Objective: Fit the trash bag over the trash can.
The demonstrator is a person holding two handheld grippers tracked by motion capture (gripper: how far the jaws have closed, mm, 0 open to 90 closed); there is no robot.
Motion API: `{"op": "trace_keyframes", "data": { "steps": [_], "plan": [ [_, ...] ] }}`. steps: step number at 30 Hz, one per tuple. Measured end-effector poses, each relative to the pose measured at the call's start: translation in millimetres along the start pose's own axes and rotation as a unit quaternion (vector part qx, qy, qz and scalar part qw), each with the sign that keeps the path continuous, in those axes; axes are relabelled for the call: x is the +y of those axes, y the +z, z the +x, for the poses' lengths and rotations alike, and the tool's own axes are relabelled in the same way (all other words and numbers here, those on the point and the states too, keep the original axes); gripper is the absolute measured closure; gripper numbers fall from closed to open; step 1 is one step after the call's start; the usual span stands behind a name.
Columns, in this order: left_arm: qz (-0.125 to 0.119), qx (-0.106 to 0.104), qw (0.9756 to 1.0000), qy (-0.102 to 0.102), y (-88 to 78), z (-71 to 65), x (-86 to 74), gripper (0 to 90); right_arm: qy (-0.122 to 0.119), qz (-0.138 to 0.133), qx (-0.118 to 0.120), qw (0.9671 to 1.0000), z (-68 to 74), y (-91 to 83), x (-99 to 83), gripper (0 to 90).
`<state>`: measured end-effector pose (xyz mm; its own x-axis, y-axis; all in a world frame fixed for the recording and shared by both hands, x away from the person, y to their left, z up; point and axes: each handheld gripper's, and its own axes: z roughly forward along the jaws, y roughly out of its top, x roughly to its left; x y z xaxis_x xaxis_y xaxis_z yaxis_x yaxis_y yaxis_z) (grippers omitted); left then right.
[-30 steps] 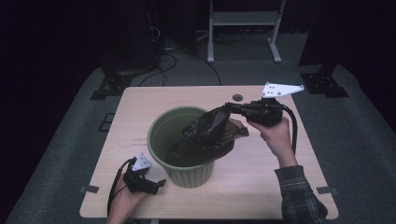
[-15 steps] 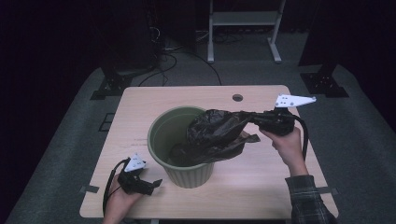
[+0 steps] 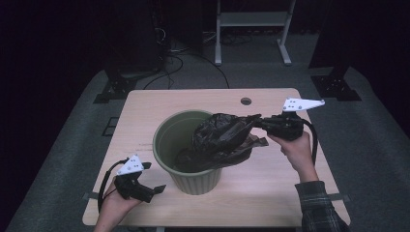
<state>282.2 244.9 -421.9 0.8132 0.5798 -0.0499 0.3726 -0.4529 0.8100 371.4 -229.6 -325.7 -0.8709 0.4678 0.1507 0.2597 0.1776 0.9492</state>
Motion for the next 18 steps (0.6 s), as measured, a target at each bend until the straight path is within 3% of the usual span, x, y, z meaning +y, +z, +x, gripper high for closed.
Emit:
{"op": "trace_keyframes", "data": {
  "steps": [4, 10, 13, 18],
  "plan": [
    [-0.015, -0.016, 0.9997, 0.007, -12.4, -3.1, 12.9, 0.0, 0.000, -0.001, 0.001, 1.0000, 0.2, -0.1, 0.5, 90.0],
    [-0.015, -0.029, 0.9993, 0.019, -25.0, -5.3, 30.2, 0.0, 0.000, 0.001, 0.002, 1.0000, 0.6, 0.1, 0.8, 90.0],
    [-0.007, -0.035, 0.9989, 0.031, -33.1, -5.5, 41.9, 0.0, 0.000, 0.001, 0.002, 1.0000, 0.3, 0.9, 0.7, 90.0],
    [-0.017, -0.038, 0.9977, 0.053, -48.4, -3.4, 60.0, 1.7, 0.000, 0.003, 0.003, 1.0000, 0.7, 2.6, 0.5, 90.0]
  ]
}}
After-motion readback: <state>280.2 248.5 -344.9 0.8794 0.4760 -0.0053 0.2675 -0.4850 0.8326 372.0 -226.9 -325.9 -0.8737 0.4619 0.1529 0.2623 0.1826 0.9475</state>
